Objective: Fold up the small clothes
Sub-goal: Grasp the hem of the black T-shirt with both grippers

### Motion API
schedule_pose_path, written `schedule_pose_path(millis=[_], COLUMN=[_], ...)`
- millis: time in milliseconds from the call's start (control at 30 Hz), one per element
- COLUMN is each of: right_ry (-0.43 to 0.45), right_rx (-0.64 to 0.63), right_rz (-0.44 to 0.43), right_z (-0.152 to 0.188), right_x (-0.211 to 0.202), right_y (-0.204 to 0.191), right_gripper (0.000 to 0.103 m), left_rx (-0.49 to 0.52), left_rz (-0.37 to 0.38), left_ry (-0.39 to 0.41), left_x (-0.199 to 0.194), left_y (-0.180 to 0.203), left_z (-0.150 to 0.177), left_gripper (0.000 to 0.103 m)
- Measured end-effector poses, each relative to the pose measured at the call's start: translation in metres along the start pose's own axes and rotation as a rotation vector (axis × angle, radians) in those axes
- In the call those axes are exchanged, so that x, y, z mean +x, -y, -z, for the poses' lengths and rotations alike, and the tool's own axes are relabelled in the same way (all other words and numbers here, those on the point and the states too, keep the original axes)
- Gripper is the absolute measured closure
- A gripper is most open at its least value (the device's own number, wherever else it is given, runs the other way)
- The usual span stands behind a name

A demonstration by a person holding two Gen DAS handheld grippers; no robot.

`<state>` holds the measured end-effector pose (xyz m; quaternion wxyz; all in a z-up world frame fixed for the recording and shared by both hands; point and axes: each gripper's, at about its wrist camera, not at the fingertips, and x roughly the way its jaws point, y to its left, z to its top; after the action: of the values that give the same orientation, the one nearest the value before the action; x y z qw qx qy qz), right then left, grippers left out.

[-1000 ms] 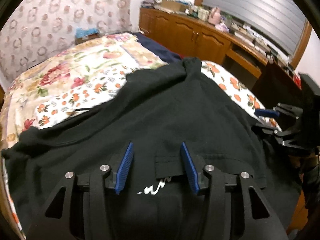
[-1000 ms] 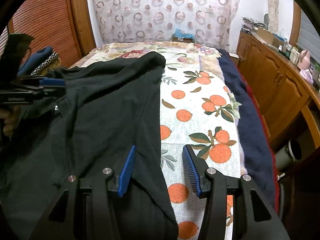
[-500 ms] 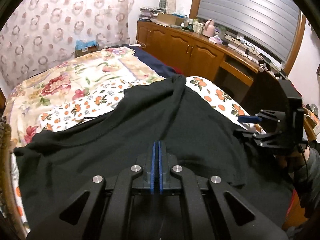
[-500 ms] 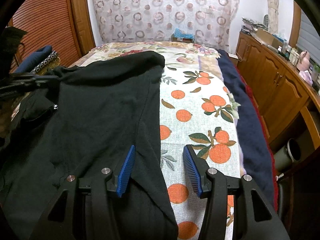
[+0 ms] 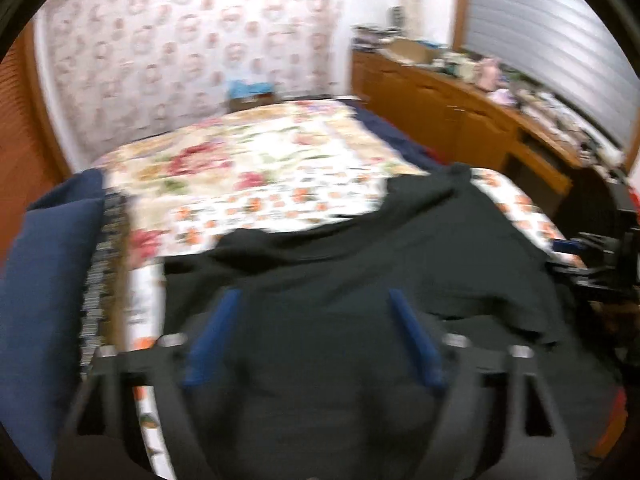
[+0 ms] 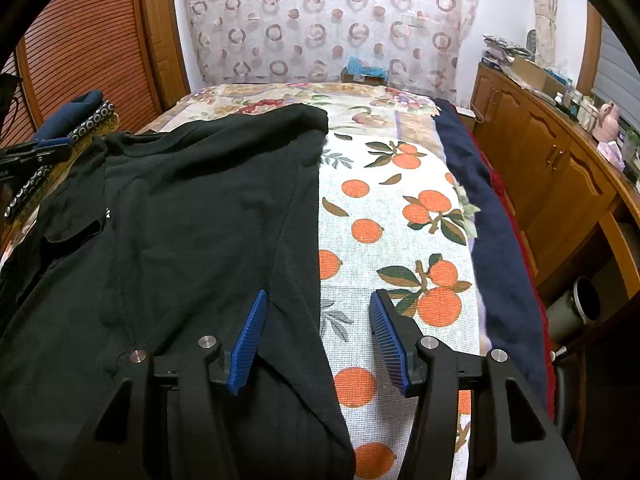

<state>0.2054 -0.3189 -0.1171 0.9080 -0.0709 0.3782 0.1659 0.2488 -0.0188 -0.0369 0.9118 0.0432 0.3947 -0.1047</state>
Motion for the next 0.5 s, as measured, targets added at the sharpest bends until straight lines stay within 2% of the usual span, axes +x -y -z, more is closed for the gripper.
schedule_pose_path(millis=[167,400,433,500], right_ry=[0.000,-0.001,-0.001,-0.002], right_rx=[0.000,0.000,0.000,-0.001], right_rz=[0.001,0.003,0.004,0.003], right_z=[0.000,0.000,0.000,0.000], right_x=[0.000,0.000,0.000,0.000], right_y=[-0.001,-0.002,-0.002,-0.003], right_gripper=[0.046,0.045,0.045,0.044], left_rx=[-0.061,0.000,0.010,0.020], left_rz=[-0.084,-0.143,-0.151,-0.163], left_ry=[-0.049,-0.079,-0.083,-0.094], left_x=[0.016,0.038,0.041,0.046], left_y=[-0.039,-0.043,-0.041,-0.042], left_z=[0.004,0.008,0.008,0.007], left_gripper=[0.019,0.019,0.020,0.031])
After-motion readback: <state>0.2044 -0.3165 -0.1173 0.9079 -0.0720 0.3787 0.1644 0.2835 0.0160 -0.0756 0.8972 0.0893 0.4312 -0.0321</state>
